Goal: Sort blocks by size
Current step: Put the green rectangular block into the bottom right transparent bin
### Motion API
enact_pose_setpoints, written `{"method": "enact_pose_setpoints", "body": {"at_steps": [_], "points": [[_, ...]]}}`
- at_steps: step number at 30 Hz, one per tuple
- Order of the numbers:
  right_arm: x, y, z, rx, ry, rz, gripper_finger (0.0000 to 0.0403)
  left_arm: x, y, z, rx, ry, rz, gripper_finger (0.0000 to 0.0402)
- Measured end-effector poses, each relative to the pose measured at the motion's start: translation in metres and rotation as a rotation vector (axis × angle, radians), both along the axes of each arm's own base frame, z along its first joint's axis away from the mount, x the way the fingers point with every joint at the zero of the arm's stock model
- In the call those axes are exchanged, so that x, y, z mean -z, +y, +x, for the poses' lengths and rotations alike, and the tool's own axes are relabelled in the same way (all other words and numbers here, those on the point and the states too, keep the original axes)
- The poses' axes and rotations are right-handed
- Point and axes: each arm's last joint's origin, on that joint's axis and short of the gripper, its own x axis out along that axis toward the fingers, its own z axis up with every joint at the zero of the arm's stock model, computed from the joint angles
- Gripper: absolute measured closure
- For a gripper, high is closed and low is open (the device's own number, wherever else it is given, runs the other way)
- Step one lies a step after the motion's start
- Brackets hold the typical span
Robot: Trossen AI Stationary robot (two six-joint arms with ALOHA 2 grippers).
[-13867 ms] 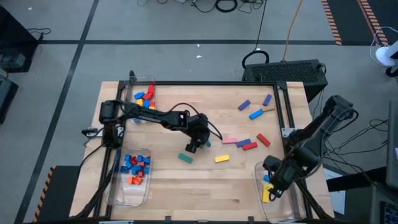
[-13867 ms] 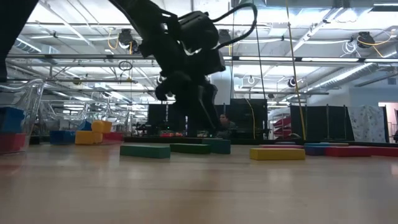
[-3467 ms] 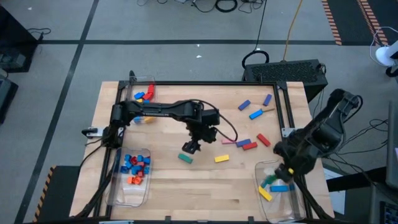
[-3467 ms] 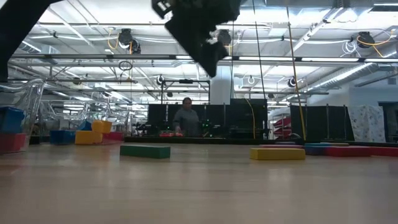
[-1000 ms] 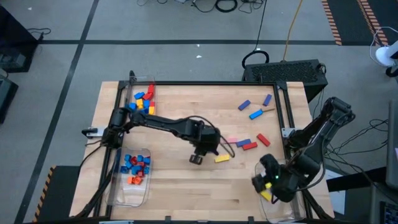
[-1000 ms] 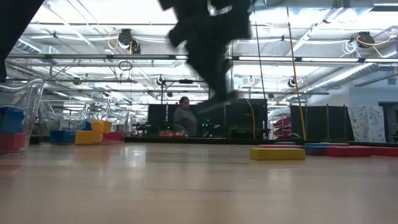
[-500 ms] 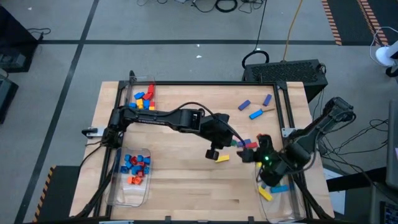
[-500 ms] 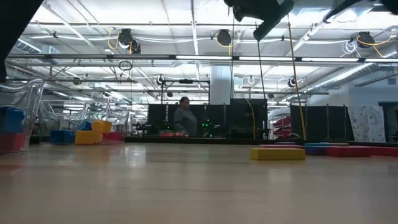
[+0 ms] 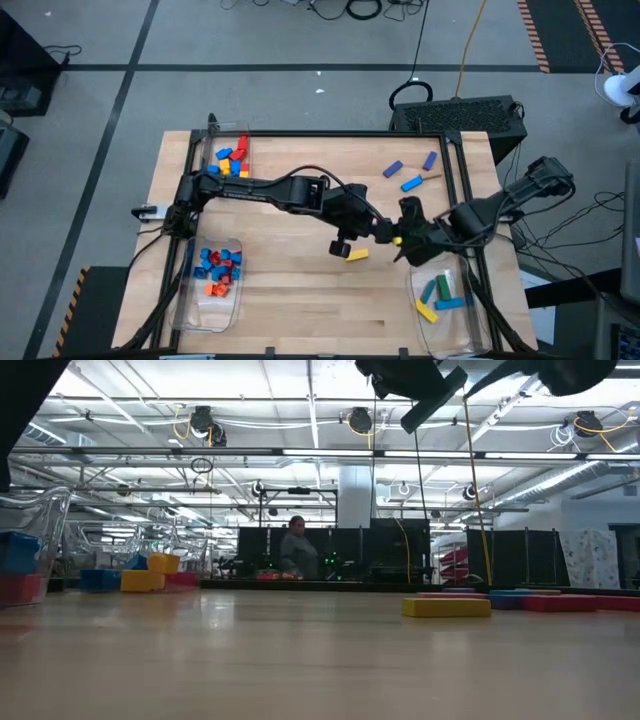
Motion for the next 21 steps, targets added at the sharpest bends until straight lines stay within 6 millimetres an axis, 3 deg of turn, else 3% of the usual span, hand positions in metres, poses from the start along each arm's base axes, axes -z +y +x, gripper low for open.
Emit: {"method": "enact_pose_setpoints", "body": {"at_steps": [5, 13, 19, 21], "points": [[0.001, -0.0082, 0.0026, 0.025, 0.017, -0.001, 0.0243, 0.0, 0.0003, 0.0001, -0.011, 0.0, 0.002, 0.0298], [0.0039, -0.0093, 0.0067, -0.028, 0.057, 0.055, 0.0343, 0.0014, 0.0006, 0.0001, -0.028, 0.005, 0.018, 0.0298], [0.0039, -0.0114, 0.0064, -0.015, 0.059, 0.023, 0.0358, 0.0011, 0.001, 0.0005, -0.031, 0.0, 0.02, 0.0298], [0.0031, -0.0121, 0.0052, -0.016, 0.061, 0.015, 0.0359, 0.0009, 0.0016, 0.0007, -0.046, -0.003, 0.032, 0.0281]]}}
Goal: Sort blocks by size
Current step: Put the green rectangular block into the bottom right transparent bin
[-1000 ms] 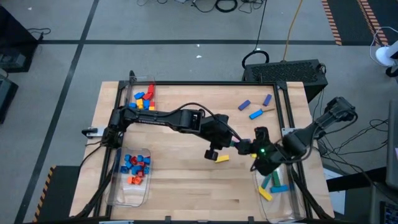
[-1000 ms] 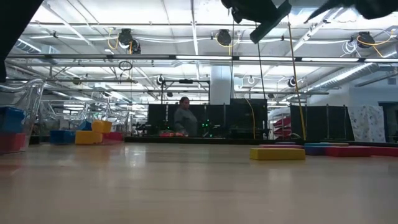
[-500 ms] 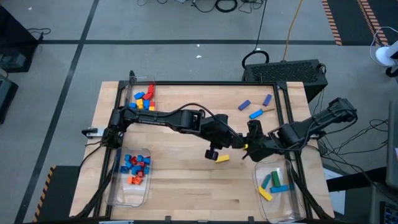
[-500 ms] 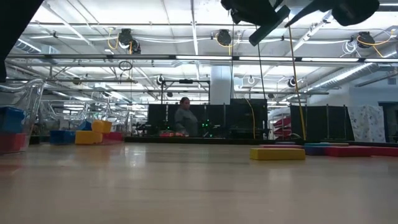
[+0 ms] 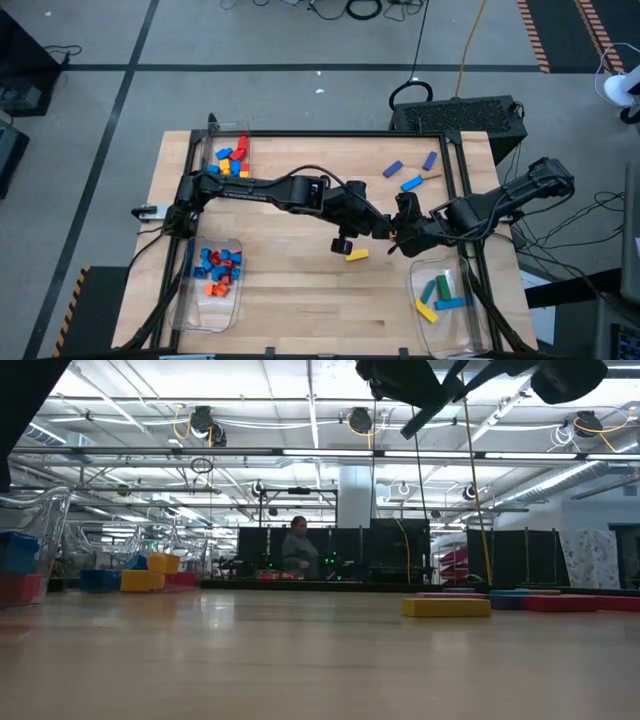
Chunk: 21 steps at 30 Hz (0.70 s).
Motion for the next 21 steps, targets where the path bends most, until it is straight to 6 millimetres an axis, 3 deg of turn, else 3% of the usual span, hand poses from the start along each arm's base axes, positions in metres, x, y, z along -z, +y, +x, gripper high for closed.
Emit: {"method": "enact_pose_setpoints", "body": {"at_steps": [6, 10, 16, 21], "points": [[-0.006, 0.0, -0.015, -0.1, 0.047, 0.011, 0.0362, 0.003, 0.002, -0.003, 0.022, 0.052, -0.037, 0.0172], [-0.016, 0.003, -0.033, -0.256, 0.074, 0.083, 0.0362, 0.005, 0.002, -0.007, 0.048, 0.107, -0.157, 0.0123], [-0.028, 0.015, -0.064, -0.534, 0.124, 0.248, 0.0362, 0.018, -0.002, -0.004, 0.011, 0.124, -0.238, 0.0109], [-0.026, 0.024, -0.091, -0.671, 0.314, 0.416, 0.0362, 0.035, -0.011, -0.004, 0.0, 0.133, -0.242, 0.0108]]}}
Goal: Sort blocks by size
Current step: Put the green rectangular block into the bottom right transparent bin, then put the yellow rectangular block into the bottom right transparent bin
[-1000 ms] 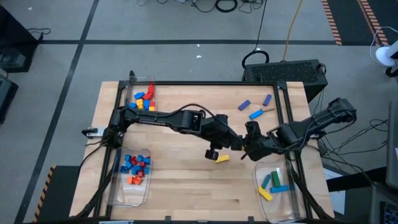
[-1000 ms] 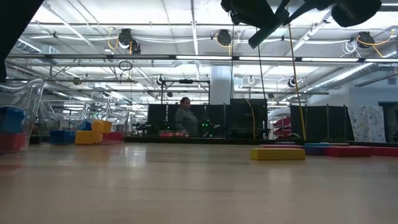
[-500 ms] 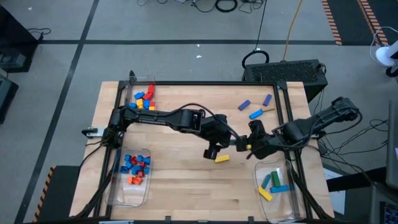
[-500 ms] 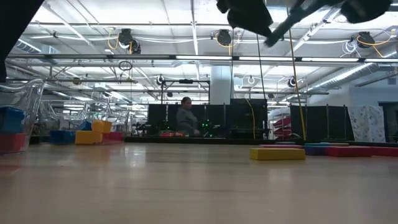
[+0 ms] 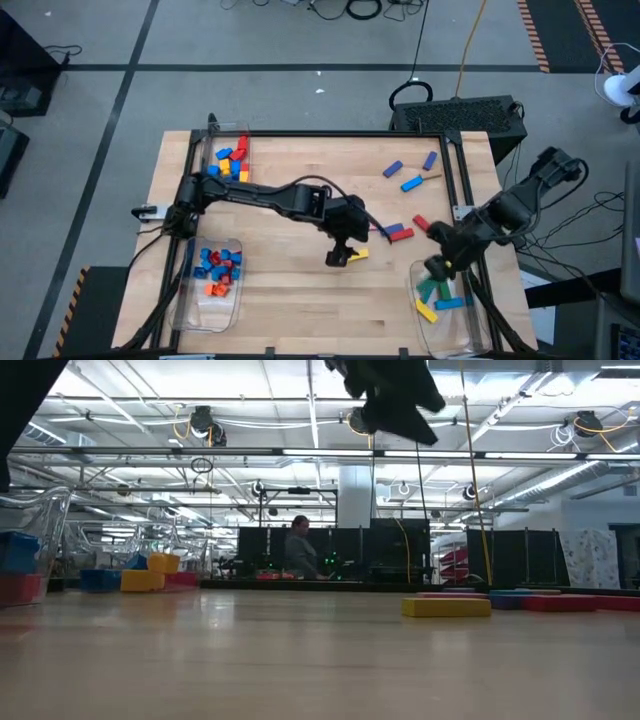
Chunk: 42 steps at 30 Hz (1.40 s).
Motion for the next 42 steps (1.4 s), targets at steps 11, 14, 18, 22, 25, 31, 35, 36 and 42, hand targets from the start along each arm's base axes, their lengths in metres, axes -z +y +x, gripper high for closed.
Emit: {"method": "enact_pose_setpoints", "body": {"at_steps": [11, 14, 18, 22, 25, 31, 35, 36, 42], "points": [[0.023, 0.021, -0.015, -0.105, 0.415, -0.018, 0.0362, 0.047, -0.011, 0.005, -0.068, 0.022, -0.026, 0.0108], [0.031, 0.031, -0.01, -0.112, 0.485, -0.02, 0.0362, 0.061, -0.015, 0.011, -0.093, 0.029, -0.049, 0.0108], [0.042, 0.043, -0.003, -0.136, 0.557, -0.024, 0.036, 0.085, -0.022, 0.017, -0.091, 0.07, -0.049, 0.0107], [0.052, 0.052, 0.003, -0.157, 0.602, -0.04, 0.0338, 0.099, -0.024, 0.021, -0.121, 0.089, -0.071, 0.0107], [0.059, 0.059, 0.006, -0.169, 0.614, -0.054, 0.0314, 0.111, -0.023, 0.023, -0.13, 0.119, -0.067, 0.0107], [0.065, 0.061, 0.008, -0.176, 0.642, -0.091, 0.0272, 0.118, -0.023, 0.024, -0.154, 0.144, -0.072, 0.0107], [0.064, 0.058, 0.006, -0.112, 0.674, -0.113, 0.0257, 0.12, -0.023, 0.024, -0.186, 0.147, -0.066, 0.0107], [0.064, 0.057, 0.006, -0.092, 0.676, -0.123, 0.0256, 0.12, -0.022, 0.024, -0.195, 0.143, -0.055, 0.0107], [0.065, 0.056, 0.009, -0.04, 0.63, -0.166, 0.0259, 0.125, -0.021, 0.025, -0.222, 0.142, -0.021, 0.0107]]}}
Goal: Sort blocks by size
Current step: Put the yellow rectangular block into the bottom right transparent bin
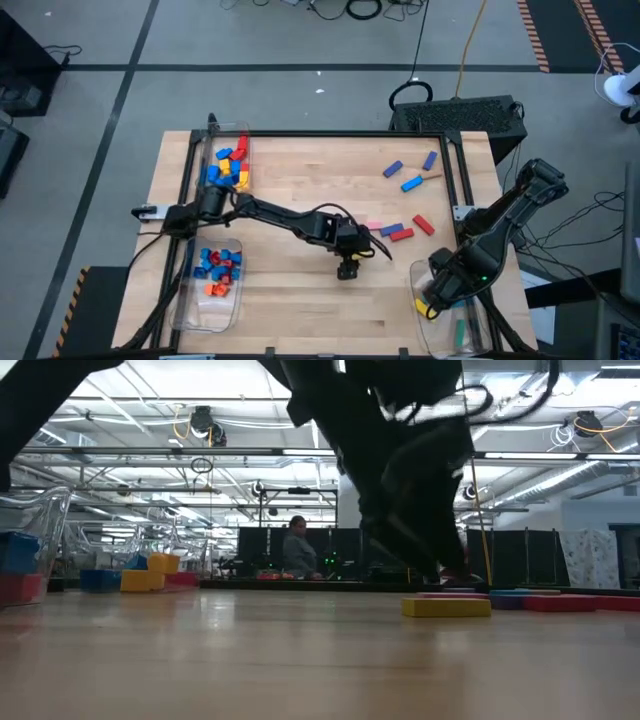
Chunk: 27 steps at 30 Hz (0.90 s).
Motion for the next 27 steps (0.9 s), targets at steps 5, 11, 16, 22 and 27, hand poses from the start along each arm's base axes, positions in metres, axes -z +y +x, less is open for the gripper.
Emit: {"method": "enact_pose_setpoints", "body": {"at_steps": [5, 11, 16, 22, 27], "points": [[0.0, -0.001, 0.0, 0.002, -0.008, -0.011, 0.0261, 0.021, 0.0, 0.001, -0.005, 0.05, 0.016, 0.0107], [0.0, 0.0, 0.0, 0.002, -0.007, -0.008, 0.0261, 0.028, 0.0, 0.003, -0.017, 0.053, 0.039, 0.0144], [0.0, -0.001, 0.0, 0.002, -0.005, -0.008, 0.0261, 0.03, 0.001, 0.003, -0.038, 0.047, 0.069, 0.0238], [0.0, 0.001, 0.003, 0.006, -0.045, -0.012, 0.0261, 0.029, 0.004, 0.006, -0.033, 0.028, 0.062, 0.0299], [-0.006, 0.0, 0.014, 0.115, -0.332, -0.091, 0.0261, 0.018, 0.009, 0.003, 0.002, 0.036, 0.088, 0.0299]]}}
